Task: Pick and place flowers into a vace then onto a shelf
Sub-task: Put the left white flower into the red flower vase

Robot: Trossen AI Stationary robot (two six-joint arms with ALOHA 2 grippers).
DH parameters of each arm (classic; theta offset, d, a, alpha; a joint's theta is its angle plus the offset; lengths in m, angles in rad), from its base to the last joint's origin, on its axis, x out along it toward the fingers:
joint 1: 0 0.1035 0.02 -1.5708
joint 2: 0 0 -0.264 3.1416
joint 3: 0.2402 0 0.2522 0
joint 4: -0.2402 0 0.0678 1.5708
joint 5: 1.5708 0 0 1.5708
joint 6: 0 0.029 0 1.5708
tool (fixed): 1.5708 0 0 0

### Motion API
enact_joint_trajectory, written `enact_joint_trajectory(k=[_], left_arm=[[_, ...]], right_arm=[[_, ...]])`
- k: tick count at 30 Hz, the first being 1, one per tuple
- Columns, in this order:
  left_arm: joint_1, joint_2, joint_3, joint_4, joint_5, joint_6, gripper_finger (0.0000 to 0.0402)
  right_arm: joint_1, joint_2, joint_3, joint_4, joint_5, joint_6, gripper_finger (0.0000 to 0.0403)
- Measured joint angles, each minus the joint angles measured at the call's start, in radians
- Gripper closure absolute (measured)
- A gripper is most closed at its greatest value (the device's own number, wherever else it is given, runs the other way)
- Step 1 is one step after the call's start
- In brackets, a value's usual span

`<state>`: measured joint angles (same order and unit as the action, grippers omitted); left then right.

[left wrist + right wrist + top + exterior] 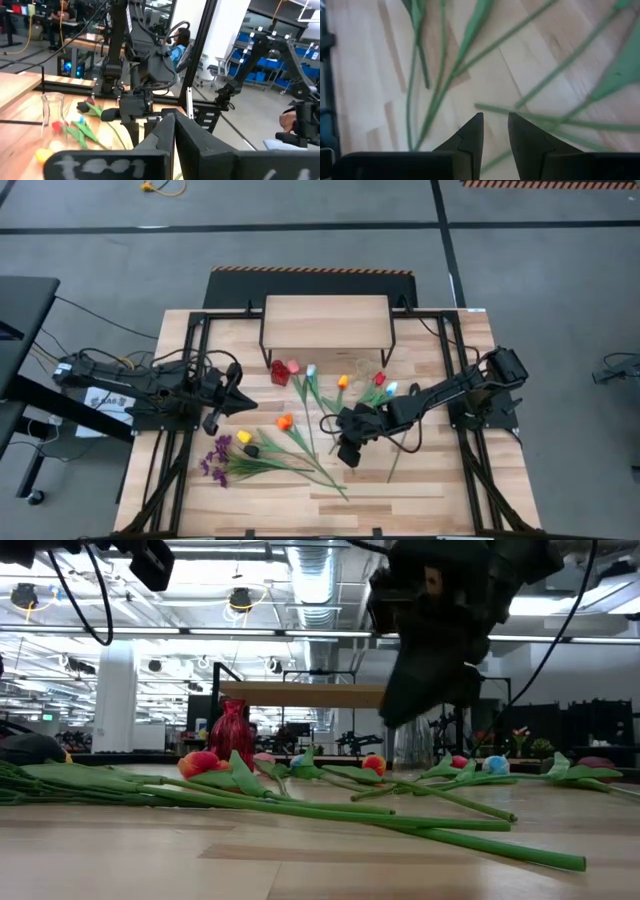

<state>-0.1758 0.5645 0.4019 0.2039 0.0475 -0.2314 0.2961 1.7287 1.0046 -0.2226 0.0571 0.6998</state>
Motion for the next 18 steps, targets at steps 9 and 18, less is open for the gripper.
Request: enact_joint_trajectory(k=[9, 18], left_arm=[[-0.01, 0.027, 0.0, -0.002, -0.01, 0.031, 0.0401], [-0.01, 0.027, 0.0, -0.004, -0.01, 0.038, 0.0401]], right_arm=[[-0.009, 0.001, -0.001, 0.144, 0.178, -0.127, 0.0321], [-0.061, 0.082, 0.001, 0.233, 0.238, -0.151, 0.0321]])
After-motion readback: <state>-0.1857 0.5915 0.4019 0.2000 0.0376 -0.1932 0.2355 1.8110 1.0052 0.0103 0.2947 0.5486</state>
